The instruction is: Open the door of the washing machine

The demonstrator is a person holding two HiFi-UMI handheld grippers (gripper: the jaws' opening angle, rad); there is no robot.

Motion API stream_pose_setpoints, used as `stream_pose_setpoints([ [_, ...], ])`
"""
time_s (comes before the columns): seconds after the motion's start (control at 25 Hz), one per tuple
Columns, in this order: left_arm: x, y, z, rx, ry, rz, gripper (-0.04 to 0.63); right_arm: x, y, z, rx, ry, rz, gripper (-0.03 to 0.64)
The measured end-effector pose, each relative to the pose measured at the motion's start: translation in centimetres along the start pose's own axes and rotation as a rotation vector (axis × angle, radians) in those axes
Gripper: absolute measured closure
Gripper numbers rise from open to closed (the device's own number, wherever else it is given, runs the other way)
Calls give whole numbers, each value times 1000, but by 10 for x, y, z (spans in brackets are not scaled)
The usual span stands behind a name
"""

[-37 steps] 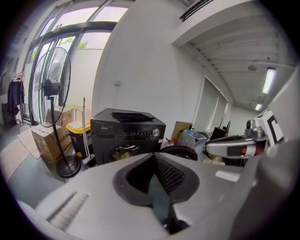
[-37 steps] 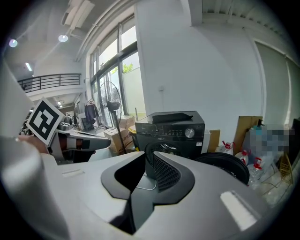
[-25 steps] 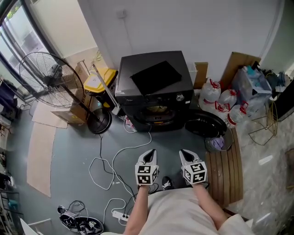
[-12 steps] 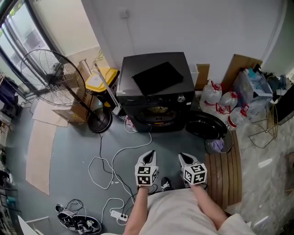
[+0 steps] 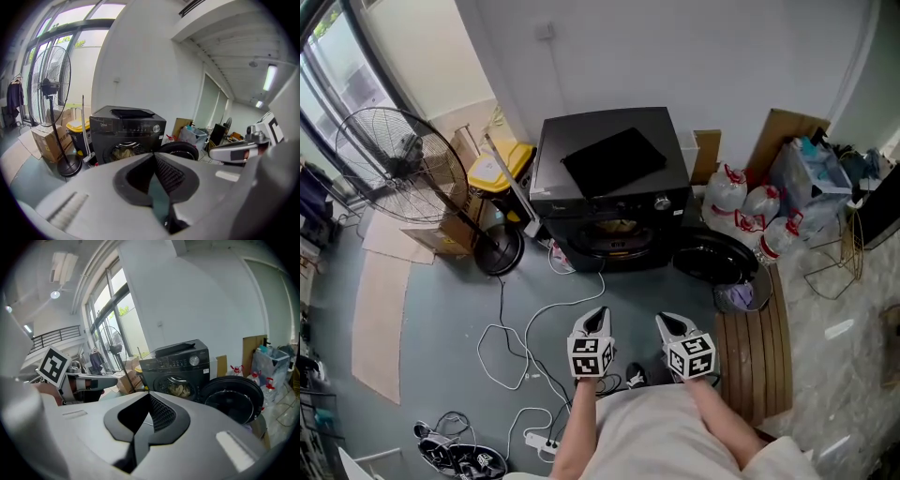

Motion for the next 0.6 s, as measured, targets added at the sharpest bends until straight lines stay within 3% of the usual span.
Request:
stream_pose_setpoints([
  [0.36, -1, -1, -6, 16, 31, 8, 536, 3, -2, 1, -3, -9, -8, 617],
  [0.6, 2, -7, -5, 9, 8, 20, 537, 8, -6, 5, -23, -46, -15, 617],
])
Point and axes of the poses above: the fingertips, and each gripper's own axes: y backward along the fingers, x to its right, z out of its underside, the point moved 2 cm from there along y, backward along the fingers, and after that the axes turned 4 degrees about z, right-handed, at the moved point
